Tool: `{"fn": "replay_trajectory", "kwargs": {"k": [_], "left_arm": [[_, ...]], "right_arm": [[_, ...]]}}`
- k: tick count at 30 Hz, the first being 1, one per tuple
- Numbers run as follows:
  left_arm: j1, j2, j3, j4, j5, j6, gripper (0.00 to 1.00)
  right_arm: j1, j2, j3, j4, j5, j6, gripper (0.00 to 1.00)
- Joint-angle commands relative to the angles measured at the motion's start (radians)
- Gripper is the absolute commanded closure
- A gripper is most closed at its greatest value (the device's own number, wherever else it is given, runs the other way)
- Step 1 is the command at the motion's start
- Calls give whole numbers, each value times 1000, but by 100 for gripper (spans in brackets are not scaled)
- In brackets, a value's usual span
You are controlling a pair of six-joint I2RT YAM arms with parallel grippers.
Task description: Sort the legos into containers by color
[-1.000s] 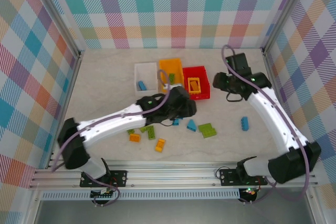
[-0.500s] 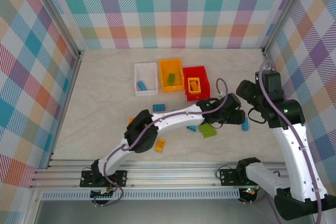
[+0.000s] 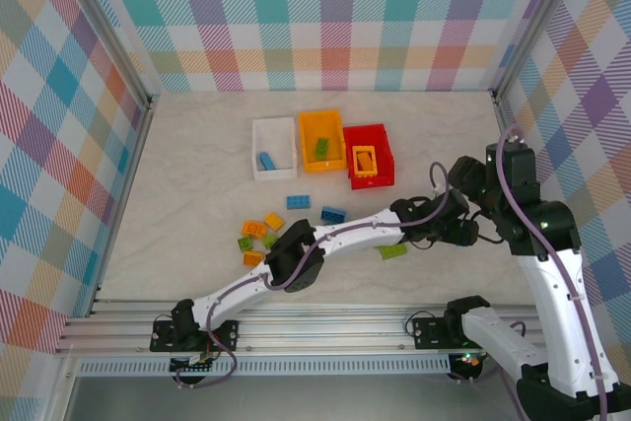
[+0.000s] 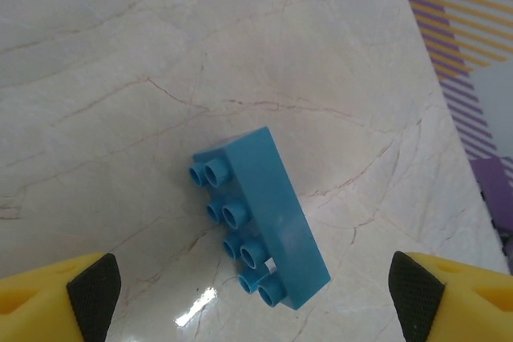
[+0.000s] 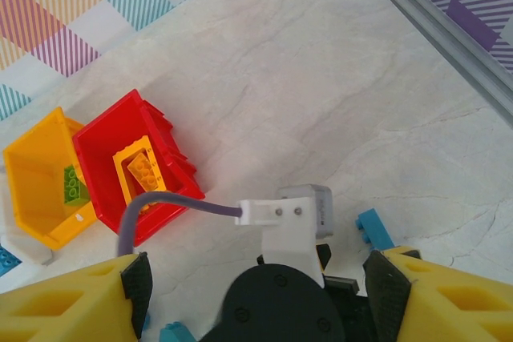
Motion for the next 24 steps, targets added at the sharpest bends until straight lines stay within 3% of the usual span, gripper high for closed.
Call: {"fn": "replay_trajectory", "kwargs": {"k": [1,8,17,24], "left_arm": [[-27,34,69,-5,-18,33,10],[-47,103,157,-66,-92,59,14],[-54,169,206,-149,-209,73,30],[-55,138,202,-202,-272,94,62]], "right_arm": [[-5,-16,-22,5,0,11,27],[-5,-35,-35,2,-12,21,27],[-5,-46,-48,3,-24,31,27],[-5,-48,-60,9,-33,40,28]]}}
